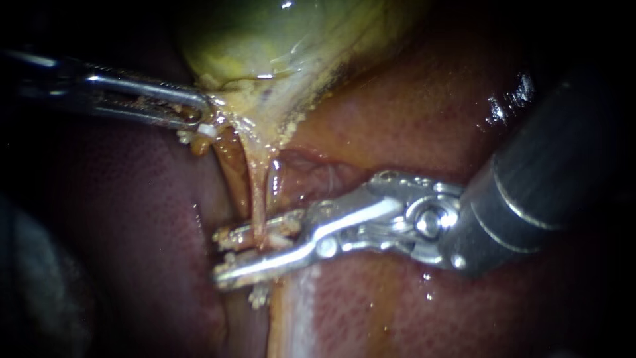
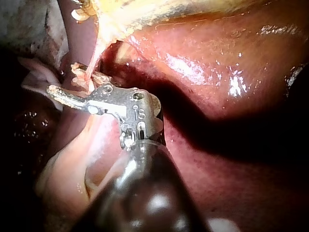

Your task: Clipping second clip right tube

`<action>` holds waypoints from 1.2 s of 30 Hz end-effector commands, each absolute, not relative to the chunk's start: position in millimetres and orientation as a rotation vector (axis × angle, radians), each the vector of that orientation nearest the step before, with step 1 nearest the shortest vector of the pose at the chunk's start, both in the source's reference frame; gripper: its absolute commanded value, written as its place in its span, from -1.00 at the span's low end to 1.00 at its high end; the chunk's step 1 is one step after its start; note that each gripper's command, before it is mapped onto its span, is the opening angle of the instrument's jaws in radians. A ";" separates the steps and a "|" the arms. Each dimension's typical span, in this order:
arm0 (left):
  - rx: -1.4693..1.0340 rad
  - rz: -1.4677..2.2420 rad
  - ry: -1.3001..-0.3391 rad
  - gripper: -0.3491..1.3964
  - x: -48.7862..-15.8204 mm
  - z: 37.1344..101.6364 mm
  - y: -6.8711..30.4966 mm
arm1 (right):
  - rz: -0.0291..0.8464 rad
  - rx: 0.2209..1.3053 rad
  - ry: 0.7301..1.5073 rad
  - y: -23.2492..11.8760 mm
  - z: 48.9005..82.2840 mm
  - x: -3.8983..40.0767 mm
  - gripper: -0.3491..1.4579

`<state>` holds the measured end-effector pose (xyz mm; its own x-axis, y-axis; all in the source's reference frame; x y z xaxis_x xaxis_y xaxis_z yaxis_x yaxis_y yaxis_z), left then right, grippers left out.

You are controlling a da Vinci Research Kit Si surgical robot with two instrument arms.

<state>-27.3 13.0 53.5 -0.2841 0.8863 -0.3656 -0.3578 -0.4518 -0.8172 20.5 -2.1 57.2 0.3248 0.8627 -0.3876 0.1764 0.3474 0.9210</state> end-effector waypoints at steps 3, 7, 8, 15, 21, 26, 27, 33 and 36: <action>-1.064 1.850 -0.779 -1.00 -27.4 53.5 13.0 | 0.613 1.153 1.176 -2.1 57.1 20.6 -0.24; -1.064 1.850 -0.779 -1.00 -27.4 53.5 13.0 | 0.613 1.153 1.176 -2.1 57.2 20.5 -0.31; -1.064 1.850 -0.779 -1.00 -27.4 53.5 13.0 | 0.613 1.153 1.176 -2.0 57.2 20.5 -0.34; -1.064 1.850 -0.779 -1.00 -27.4 53.5 13.0 | 0.612 1.146 1.162 -1.9 57.3 20.4 -0.56; -1.064 1.850 -0.779 -1.00 -27.3 53.5 13.0 | 0.615 1.149 1.156 -1.9 57.4 20.2 -1.00; -1.064 1.850 -0.779 -1.00 -27.3 53.5 13.0 | 0.640 1.173 1.137 -1.9 57.4 19.9 -1.00; -1.064 1.850 -0.779 -1.00 -27.3 53.5 13.0 | 0.638 1.174 1.136 -2.0 57.4 19.8 -1.00; -1.064 1.850 -0.779 -1.00 -27.3 53.5 13.0 | 0.633 1.176 1.135 -2.1 57.5 19.8 -1.00; -1.064 1.850 -0.779 -1.00 -27.3 53.5 13.0 | 0.631 1.176 1.134 -2.2 57.6 19.8 -1.00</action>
